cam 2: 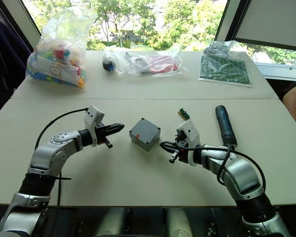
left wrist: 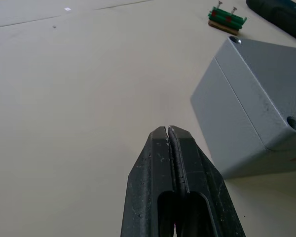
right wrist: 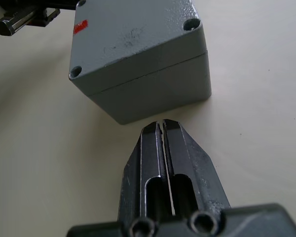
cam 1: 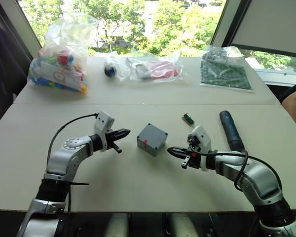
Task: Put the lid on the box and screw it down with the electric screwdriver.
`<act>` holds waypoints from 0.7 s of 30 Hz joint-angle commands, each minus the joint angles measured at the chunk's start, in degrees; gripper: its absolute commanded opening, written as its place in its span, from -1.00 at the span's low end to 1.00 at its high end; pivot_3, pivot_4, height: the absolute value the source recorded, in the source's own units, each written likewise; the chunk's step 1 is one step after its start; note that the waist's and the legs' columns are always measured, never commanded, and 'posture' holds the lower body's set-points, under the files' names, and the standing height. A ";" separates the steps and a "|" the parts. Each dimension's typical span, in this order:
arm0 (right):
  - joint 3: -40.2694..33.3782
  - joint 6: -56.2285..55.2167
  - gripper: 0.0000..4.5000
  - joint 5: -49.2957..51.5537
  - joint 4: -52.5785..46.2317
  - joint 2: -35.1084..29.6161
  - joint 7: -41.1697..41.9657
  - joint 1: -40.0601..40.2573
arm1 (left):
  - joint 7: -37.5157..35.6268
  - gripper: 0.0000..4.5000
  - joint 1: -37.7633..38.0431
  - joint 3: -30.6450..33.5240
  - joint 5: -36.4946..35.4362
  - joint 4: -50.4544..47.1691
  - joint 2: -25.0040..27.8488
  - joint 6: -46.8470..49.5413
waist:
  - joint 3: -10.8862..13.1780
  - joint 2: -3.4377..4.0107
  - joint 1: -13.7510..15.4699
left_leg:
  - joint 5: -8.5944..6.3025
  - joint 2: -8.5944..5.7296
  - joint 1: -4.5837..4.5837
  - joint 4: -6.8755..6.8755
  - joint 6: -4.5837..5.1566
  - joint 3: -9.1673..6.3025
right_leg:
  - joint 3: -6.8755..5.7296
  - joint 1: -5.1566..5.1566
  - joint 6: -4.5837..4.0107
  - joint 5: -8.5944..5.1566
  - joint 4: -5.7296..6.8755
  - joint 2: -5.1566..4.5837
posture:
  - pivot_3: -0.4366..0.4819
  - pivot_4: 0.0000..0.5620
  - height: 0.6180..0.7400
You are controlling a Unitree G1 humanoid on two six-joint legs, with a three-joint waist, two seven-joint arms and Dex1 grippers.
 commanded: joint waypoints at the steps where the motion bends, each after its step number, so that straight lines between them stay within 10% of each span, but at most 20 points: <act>1: 0.09 -1.32 -0.98 -2.06 0.31 1.09 -1.31 -1.57 | -1.19 -1.00 -0.99 -1.83 1.65 -0.45 -0.58 -1.99 | 0.00 0.00 0.07 | 0.00 0.00 0.00 0.00 0.00 -0.01 | 0.00 0.00 0.00 0.00 0.02 0.01 | -0.05 -0.47 1.00; 21: -1.71 0.47 -0.98 -3.13 2.77 3.12 -0.75 -3.46 | -2.99 -1.00 1.93 -2.88 -1.13 -6.35 -4.32 4.32 | 0.00 0.00 0.04 | 0.00 0.01 0.03 0.05 0.00 -0.04 | 0.00 0.01 0.14 0.09 0.12 0.04 | -0.05 -0.47 1.00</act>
